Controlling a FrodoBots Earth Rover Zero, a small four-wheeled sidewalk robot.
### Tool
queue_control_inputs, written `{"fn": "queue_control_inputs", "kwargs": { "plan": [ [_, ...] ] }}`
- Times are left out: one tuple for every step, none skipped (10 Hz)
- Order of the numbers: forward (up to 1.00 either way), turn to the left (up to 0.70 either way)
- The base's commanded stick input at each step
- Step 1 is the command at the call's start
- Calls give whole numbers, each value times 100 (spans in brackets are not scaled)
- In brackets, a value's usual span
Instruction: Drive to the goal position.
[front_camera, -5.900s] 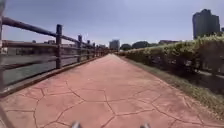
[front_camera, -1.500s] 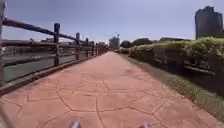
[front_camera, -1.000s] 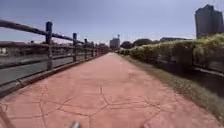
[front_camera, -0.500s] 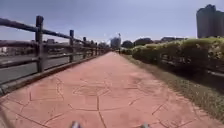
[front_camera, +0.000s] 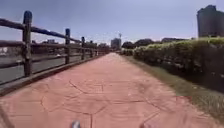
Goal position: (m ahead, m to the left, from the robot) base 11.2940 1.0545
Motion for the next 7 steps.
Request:
{"fn": "queue_control_inputs", "kwargs": {
  "plan": [
    [85,0],
    [85,0],
    [85,0],
    [85,0],
    [85,0],
    [85,0],
    [85,0]
  ]
}}
